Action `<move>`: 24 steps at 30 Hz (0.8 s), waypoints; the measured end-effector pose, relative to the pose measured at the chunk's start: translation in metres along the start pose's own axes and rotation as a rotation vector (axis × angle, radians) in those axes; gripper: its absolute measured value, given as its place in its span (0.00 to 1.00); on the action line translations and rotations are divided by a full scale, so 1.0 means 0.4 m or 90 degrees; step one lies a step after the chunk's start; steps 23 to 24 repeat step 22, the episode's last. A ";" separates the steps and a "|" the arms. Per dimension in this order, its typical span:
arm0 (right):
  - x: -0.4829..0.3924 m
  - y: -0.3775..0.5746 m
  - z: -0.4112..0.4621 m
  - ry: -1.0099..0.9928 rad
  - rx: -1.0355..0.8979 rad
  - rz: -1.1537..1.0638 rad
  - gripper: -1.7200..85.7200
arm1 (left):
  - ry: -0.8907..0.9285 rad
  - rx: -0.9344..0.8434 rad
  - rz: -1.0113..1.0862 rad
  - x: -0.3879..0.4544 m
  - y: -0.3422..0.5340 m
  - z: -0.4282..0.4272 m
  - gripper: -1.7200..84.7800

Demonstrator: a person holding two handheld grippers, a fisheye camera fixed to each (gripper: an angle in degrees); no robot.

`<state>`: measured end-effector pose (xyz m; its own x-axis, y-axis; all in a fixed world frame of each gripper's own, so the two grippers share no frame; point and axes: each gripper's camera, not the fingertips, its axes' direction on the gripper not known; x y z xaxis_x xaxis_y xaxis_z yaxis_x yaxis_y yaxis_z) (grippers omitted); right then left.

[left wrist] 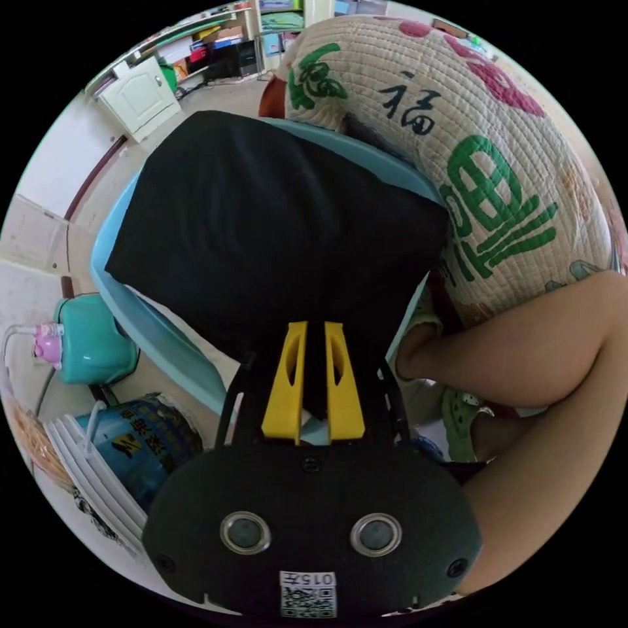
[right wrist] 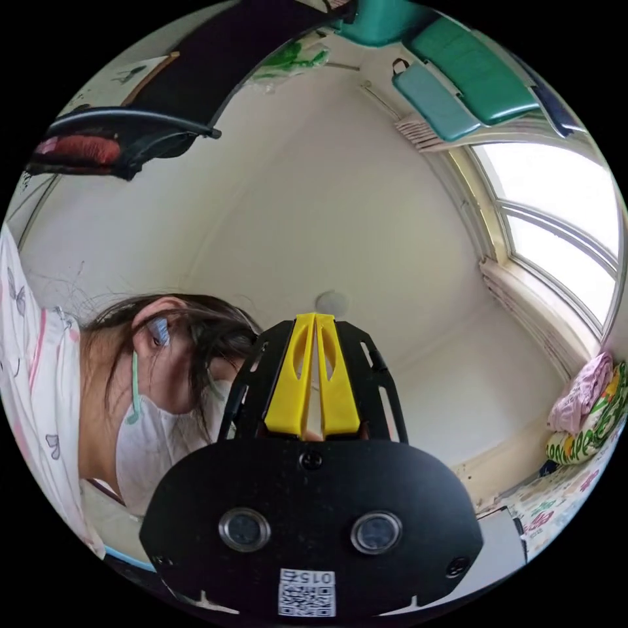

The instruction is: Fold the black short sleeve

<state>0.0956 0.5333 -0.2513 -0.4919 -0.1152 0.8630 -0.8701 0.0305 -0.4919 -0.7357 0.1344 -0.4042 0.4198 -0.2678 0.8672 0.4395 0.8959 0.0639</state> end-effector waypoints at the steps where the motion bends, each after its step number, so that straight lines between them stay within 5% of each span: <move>1: -0.007 -0.011 0.029 0.006 0.011 -0.011 0.01 | -0.001 0.018 -0.010 0.003 0.015 -0.021 0.09; 9: 0.047 -0.013 0.278 0.007 -0.016 -0.044 0.02 | 0.028 0.123 -0.043 0.015 0.107 -0.180 0.09; 12: 0.149 0.040 0.402 0.141 -0.075 -0.093 0.02 | 0.047 0.191 -0.051 0.001 0.155 -0.263 0.09; 14: 0.270 0.111 0.486 0.261 -0.150 -0.122 0.05 | 0.062 0.236 -0.055 -0.007 0.190 -0.314 0.09; 19: 0.862 0.460 0.748 0.555 -0.651 -0.165 0.14 | 0.151 0.427 0.027 0.035 0.309 -0.495 0.11; 22: 1.122 0.621 0.863 0.648 -0.814 -0.177 0.17 | 0.194 0.519 0.131 0.130 0.372 -0.582 0.12; 24: 1.122 0.621 0.863 0.648 -0.814 -0.177 0.17 | 0.194 0.519 0.131 0.130 0.372 -0.582 0.12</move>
